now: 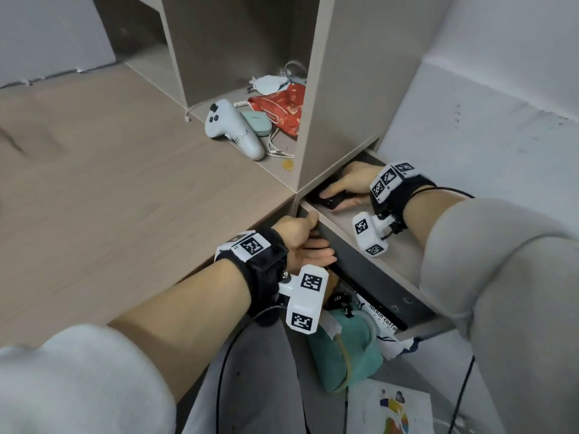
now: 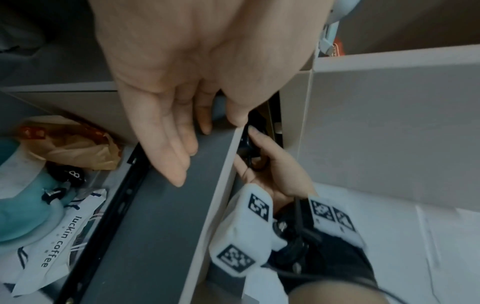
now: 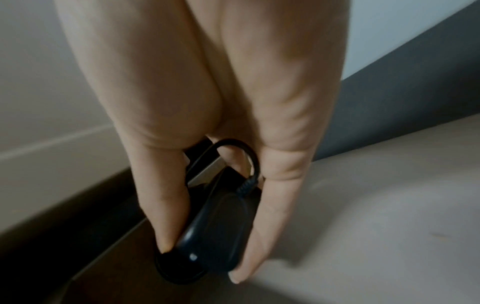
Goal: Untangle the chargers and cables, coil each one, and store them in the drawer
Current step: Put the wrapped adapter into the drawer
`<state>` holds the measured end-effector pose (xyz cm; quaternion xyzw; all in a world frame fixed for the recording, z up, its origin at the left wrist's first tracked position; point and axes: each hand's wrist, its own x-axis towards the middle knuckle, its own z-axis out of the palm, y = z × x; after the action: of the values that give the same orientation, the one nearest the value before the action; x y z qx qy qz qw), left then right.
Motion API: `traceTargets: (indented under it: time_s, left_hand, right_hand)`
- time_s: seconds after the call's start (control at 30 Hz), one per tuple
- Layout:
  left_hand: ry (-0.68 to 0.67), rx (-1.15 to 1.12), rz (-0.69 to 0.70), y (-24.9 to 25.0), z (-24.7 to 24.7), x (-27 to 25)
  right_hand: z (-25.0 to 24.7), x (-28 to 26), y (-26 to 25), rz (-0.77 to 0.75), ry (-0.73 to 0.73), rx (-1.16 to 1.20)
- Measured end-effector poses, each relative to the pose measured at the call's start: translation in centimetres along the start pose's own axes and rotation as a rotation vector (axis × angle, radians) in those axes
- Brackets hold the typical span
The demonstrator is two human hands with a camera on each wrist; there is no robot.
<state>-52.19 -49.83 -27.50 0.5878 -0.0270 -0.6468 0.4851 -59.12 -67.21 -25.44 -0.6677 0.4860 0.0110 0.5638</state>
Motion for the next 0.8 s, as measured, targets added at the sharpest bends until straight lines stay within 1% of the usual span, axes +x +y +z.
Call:
traceTargets:
  time_s: [0.1, 0.17, 0.23, 0.33, 0.43, 0.53, 0.6, 0.8]
  left_hand:
    - [0.002, 0.018, 0.046, -0.5, -0.2, 0.6]
    - [-0.008, 0.03, 0.05, -0.4, -0.3, 0.8]
    - [-0.018, 0.035, 0.044, -0.3, -0.4, 0.8]
    - [-0.015, 0.039, 0.053, -0.3, -0.4, 0.6]
    - [-0.018, 0.054, 0.062, -0.4, -0.5, 0.6]
    - [-0.032, 0.071, 0.05, -0.2, -0.7, 0.5]
    - [-0.036, 0.082, 0.042, -0.1, -0.8, 0.5]
    - [-0.055, 0.091, 0.03, -0.2, -1.0, 0.7]
  right_hand:
    - [0.7, 1.9, 0.3, -0.012, -0.076, 0.099]
    - [0.8, 2.4, 0.4, -0.016, -0.13, 0.115]
    - [0.8, 2.8, 0.6, -0.01, -0.145, 0.082]
    - [1.0, 3.1, 0.6, -0.006, -0.118, 0.006]
    - [1.3, 2.8, 0.2, 0.024, -0.061, -0.139]
    - [1.6, 2.8, -0.2, 0.057, -0.012, -0.41]
    - [1.8, 3.0, -0.5, 0.052, -0.03, -0.586]
    - [1.9, 3.1, -0.8, -0.007, -0.039, -0.692]
